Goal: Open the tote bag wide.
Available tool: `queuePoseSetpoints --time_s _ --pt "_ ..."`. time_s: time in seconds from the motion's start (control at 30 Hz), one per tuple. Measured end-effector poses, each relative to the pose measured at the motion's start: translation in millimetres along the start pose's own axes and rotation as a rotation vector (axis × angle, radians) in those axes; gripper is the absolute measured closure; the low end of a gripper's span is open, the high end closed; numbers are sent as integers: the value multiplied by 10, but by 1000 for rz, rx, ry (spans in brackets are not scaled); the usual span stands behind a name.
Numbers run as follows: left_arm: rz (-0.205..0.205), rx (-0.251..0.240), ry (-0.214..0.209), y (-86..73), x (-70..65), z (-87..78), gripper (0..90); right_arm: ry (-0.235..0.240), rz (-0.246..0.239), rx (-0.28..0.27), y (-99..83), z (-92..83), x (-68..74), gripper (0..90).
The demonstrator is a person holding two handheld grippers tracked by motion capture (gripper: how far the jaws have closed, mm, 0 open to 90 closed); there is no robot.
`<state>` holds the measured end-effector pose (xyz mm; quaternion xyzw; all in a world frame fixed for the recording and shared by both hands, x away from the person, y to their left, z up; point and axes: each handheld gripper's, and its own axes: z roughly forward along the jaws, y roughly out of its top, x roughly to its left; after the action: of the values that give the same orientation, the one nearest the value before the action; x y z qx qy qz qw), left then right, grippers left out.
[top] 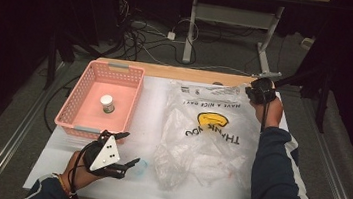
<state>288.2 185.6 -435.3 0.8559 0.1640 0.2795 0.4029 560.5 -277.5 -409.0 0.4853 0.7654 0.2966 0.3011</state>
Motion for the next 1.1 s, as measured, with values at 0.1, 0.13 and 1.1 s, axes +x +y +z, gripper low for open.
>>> queuePoseSetpoints --time_s 0.1,0.13,1.1 --pt "6 2 -5 6 -15 10 195 -13 54 24 -62 -11 -116 900" --pt "6 2 -7 8 -20 14 195 -11 71 33 -86 -18 -162 900" --pt "5 34 12 13 -44 44 195 18 184 113 -974 -749 -608 853"
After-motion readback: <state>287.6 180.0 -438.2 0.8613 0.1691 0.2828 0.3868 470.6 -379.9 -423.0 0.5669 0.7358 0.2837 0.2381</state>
